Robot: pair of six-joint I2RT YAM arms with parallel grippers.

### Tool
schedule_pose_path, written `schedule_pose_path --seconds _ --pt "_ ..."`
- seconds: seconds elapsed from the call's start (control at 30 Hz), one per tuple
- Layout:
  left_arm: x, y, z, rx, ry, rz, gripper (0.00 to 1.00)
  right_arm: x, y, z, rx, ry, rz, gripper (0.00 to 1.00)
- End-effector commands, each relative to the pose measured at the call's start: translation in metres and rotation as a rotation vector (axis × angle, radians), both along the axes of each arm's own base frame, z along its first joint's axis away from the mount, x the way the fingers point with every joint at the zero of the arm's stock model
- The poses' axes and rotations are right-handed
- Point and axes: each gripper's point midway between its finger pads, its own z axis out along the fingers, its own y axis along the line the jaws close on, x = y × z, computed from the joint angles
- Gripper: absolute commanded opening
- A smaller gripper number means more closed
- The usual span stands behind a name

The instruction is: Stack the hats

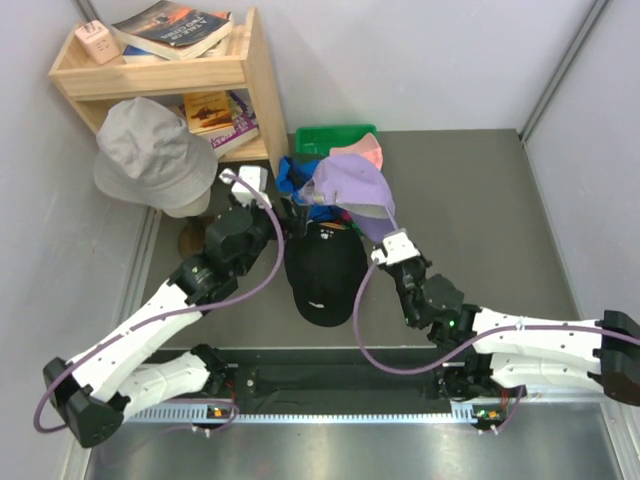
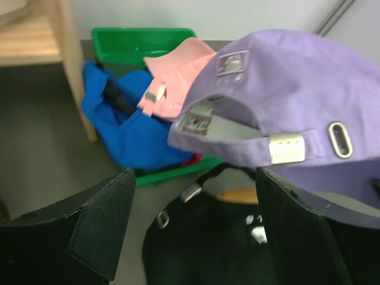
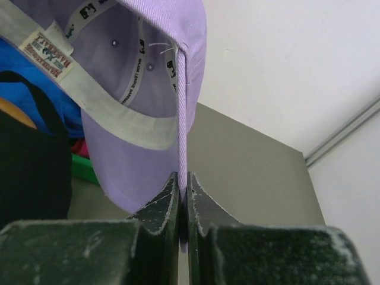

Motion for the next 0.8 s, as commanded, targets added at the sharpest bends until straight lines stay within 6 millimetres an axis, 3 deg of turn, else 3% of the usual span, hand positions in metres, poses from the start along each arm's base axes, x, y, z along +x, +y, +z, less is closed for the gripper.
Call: schedule_pose_path --seconds 0.0,0.23,0.33,0.77 --pt "-0.016 0.027 -0.01 -0.04 0.019 0.076 0.86 -0.015 -0.011 0.017 0.079 -0.067 -0.058 0.0" --pt "-0.045 0.053 -0.016 -0.124 0.022 0.097 0.87 -0.039 0.013 -0.004 -0.036 -0.055 -0.008 0.0" --pt "-0.051 0.058 -0.015 -0.136 0.017 0.101 0.87 -0.048 0.012 -0.008 -0.048 -0.056 -0.025 0.0" --pt "-0.05 0.061 -0.003 -0.104 -0.005 0.1 0.88 -0.072 0.022 0.016 -0.079 -0.103 -0.025 0.0"
